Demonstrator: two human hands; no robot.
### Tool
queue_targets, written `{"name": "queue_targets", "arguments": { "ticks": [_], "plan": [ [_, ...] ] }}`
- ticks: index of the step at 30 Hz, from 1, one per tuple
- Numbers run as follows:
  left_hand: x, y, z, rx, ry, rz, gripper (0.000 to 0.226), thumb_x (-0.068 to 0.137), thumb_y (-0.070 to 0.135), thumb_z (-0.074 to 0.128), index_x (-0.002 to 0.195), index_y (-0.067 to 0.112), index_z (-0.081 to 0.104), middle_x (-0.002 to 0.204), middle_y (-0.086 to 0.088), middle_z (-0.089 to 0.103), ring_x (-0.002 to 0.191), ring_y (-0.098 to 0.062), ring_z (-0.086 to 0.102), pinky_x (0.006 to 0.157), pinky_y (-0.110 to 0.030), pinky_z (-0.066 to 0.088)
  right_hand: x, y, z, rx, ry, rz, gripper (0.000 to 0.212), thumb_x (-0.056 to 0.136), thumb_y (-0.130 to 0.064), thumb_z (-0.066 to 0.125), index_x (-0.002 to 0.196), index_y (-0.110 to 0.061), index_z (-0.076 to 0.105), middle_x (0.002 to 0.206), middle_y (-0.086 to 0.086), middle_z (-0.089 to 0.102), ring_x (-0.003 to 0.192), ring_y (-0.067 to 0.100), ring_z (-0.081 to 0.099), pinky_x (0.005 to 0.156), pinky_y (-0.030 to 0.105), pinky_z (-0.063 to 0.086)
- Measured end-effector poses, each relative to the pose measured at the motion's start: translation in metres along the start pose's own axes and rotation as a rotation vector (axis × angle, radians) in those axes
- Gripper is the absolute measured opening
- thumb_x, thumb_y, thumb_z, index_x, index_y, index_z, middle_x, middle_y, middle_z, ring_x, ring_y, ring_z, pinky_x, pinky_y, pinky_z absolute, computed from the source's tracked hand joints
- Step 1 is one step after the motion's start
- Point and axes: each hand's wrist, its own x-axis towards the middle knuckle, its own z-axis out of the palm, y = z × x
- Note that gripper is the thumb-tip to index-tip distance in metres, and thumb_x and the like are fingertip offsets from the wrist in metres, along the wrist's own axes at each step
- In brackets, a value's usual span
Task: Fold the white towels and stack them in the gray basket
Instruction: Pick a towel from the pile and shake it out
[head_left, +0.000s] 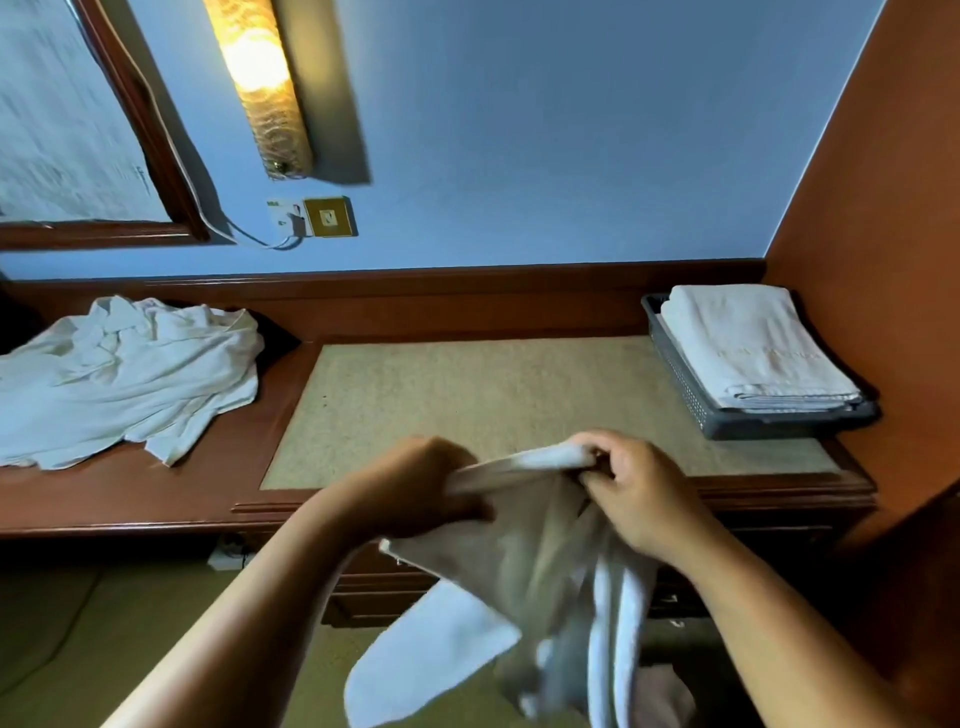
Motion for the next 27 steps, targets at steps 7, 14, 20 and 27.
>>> {"name": "queue_targets", "arguments": {
  "ticks": [7,14,20,27],
  "plan": [
    [-0.009,-0.018,0.013,-1.032,0.446,-0.022,0.02,0.096,0.035,0.059,0.084,0.024,0.072,0.08,0.003,0.069,0.08,-0.013,0.065,0.069,-0.029,0.055,0.003,0.021,-0.029,0.234,0.083,0.181,0.012,0.084,-0.021,0.079,0.089,-0.022,0.067,0.075,-0.007,0.071,0.071,0.004,0.064,0.068,0.026,0.046],
    [-0.004,-0.025,0.009,-1.057,0.879,-0.395,0.027,0.103,0.03,0.056,0.083,0.018,0.069,0.071,-0.006,0.067,0.074,-0.025,0.064,0.069,-0.037,0.053,0.001,0.049,-0.045,0.811,0.449,0.704,0.025,0.09,-0.011,0.072,0.082,-0.022,0.05,0.077,0.006,0.053,0.064,0.017,0.049,0.059,0.028,0.041],
    [-0.01,0.003,0.01,-1.219,0.805,-0.418,0.017,0.101,0.026,0.06,0.094,0.013,0.069,0.084,-0.012,0.072,0.08,-0.027,0.07,0.073,-0.041,0.059,-0.008,0.018,-0.034,0.934,0.433,0.556,0.029,0.092,0.006,0.06,0.093,-0.023,0.06,0.081,0.002,0.059,0.07,0.012,0.055,0.06,0.022,0.046],
    [-0.014,0.061,0.026,-1.349,0.594,-0.296,0.017,0.094,0.022,0.066,0.096,0.007,0.074,0.078,-0.013,0.072,0.069,-0.024,0.069,0.056,-0.035,0.057,-0.03,-0.048,0.002,1.036,0.162,0.154,0.02,0.088,0.003,0.064,0.096,-0.015,0.069,0.085,-0.003,0.068,0.076,0.003,0.061,0.068,0.015,0.049]
  ]
}}
